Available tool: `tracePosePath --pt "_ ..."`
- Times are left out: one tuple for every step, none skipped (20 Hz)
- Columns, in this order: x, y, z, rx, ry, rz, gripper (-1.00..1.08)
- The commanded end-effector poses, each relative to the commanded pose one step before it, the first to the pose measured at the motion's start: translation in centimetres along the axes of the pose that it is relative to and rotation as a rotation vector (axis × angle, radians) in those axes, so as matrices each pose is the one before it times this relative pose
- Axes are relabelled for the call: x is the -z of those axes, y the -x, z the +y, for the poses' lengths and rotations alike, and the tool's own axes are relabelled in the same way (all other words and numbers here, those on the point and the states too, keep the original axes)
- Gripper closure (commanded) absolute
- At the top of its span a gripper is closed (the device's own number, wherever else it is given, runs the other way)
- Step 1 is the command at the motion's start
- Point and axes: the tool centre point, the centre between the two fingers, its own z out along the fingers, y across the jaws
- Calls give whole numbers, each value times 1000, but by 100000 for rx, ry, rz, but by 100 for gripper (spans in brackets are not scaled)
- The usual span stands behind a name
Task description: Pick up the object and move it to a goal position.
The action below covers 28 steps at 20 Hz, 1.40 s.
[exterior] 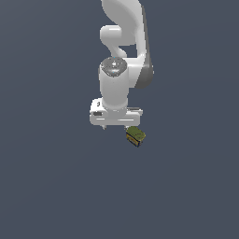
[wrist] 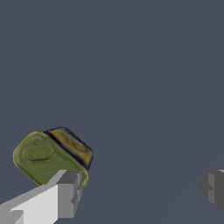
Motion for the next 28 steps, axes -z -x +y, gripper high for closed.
tracePosePath --pt "0 0 1 0 0 0 -92" --pt "-7 -3 41 -62 -23 -19 -92" --pt "-23 -9 128 -196 -73 -61 -92" --pt "-35 -15 206 -317 -118 -97 -92" --pt "-48 -20 287 -445 -164 -133 -92" --pt "-60 -26 369 -581 -211 -167 -92" --pt "-58 -27 373 -601 -213 -164 -92" --pt "-42 -21 287 -480 -163 -123 -92" --pt "-26 -15 199 -351 -113 -83 -92" --pt "-13 -9 117 -225 -65 -47 -92" --pt "0 -2 22 -67 -13 -9 -92" --pt "6 4 -49 91 29 21 -92" --pt "0 7 -72 214 35 24 -92" --pt "-15 6 -39 258 13 6 -92" --pt "-28 8 -49 403 9 1 -92" --pt "-41 11 -67 578 11 0 -92" --pt "-54 14 -96 781 17 3 -92" --pt "-66 17 -125 984 25 6 -92" --pt "-79 20 -154 1186 32 10 -92" --pt "-91 22 -184 1384 37 13 -92" --pt "-102 23 -209 1568 42 16 -92" --pt "-112 22 -233 1738 44 18 -92" --pt "-123 21 -256 1916 46 19 -92" --pt "-135 19 -280 2102 47 22 -92" --pt "-146 16 -304 2281 48 24 -92" --pt "-156 12 -332 2472 49 28 -92" --pt "-167 6 -360 2668 50 33 -92" --pt "-177 -1 -387 2859 50 38 -92"
